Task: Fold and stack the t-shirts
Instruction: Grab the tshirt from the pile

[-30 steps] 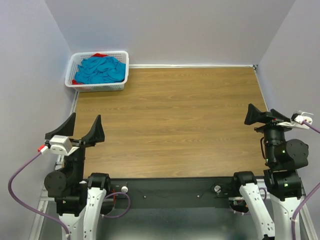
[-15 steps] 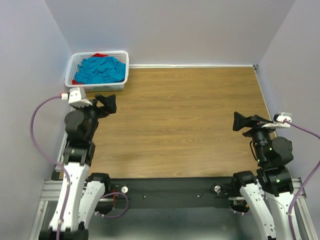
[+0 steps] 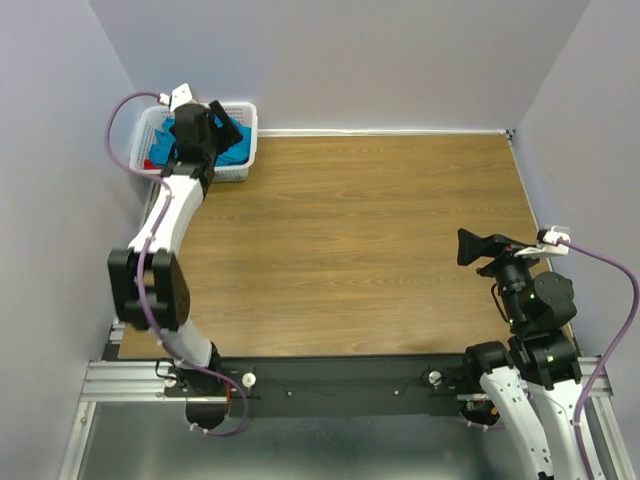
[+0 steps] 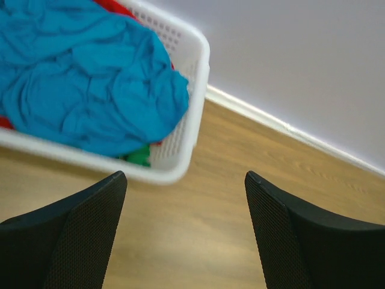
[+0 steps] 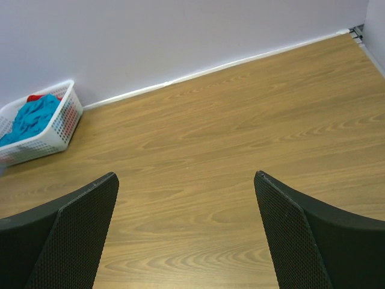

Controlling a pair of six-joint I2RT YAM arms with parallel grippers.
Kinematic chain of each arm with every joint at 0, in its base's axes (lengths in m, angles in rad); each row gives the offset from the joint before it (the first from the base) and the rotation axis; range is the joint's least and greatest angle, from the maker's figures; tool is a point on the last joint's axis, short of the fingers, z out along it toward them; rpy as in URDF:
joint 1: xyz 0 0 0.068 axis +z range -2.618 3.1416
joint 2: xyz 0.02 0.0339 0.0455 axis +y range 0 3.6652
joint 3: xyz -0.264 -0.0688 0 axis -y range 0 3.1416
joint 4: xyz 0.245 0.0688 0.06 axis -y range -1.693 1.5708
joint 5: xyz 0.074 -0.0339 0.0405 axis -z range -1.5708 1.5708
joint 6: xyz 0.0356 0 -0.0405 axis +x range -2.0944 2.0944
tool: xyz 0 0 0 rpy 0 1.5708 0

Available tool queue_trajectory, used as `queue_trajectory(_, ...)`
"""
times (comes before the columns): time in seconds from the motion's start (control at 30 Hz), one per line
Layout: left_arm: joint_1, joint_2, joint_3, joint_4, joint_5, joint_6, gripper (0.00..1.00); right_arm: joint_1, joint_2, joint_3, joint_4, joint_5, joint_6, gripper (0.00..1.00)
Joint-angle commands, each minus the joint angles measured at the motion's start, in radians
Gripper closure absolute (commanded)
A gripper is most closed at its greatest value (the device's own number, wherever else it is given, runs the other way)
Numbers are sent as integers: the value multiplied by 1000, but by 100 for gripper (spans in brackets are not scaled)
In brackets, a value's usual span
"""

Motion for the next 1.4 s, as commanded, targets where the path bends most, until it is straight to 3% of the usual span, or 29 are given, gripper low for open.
queue_trajectory(0.0, 31, 234, 201, -35, -58, 3, 14, 5, 28, -15, 0, -34, 11, 0)
queue_trajectory(0.13, 38, 525, 489, -101, -27, 8, 15, 7, 60, -18, -3, -41, 23, 0)
queue_trajectory(0.27, 72, 695, 664, -141, -38, 20, 18, 7, 80, -38, -6, -63, 46, 0)
queue_trajectory(0.57, 126, 858, 734, -92, 0, -13, 25, 7, 145, -38, -5, -75, 42, 0)
queue_trajectory(0.7, 133, 895, 740, -63, 63, -6, 40, 7, 172, -32, -9, -75, 40, 0)
queue_trajectory(0.73, 133, 894, 743, -57, 71, 0, 53, 7, 172, -32, -12, -77, 40, 0)
queue_trajectory(0.83, 132, 866, 731, -37, 69, 31, 79, 5, 172, -34, -14, -80, 42, 0)
queue_trajectory(0.93, 132, 788, 682, 6, 53, 74, 99, 7, 181, -31, -14, -89, 39, 0)
queue_trajectory(1.13, 121, 600, 689, 17, 46, 137, 100, 7, 197, -25, -12, -112, 34, 0)
queue_trajectory(1.37, -14, 359, 749, 17, 26, 238, 100, 7, 191, 2, -12, -106, 22, 0)
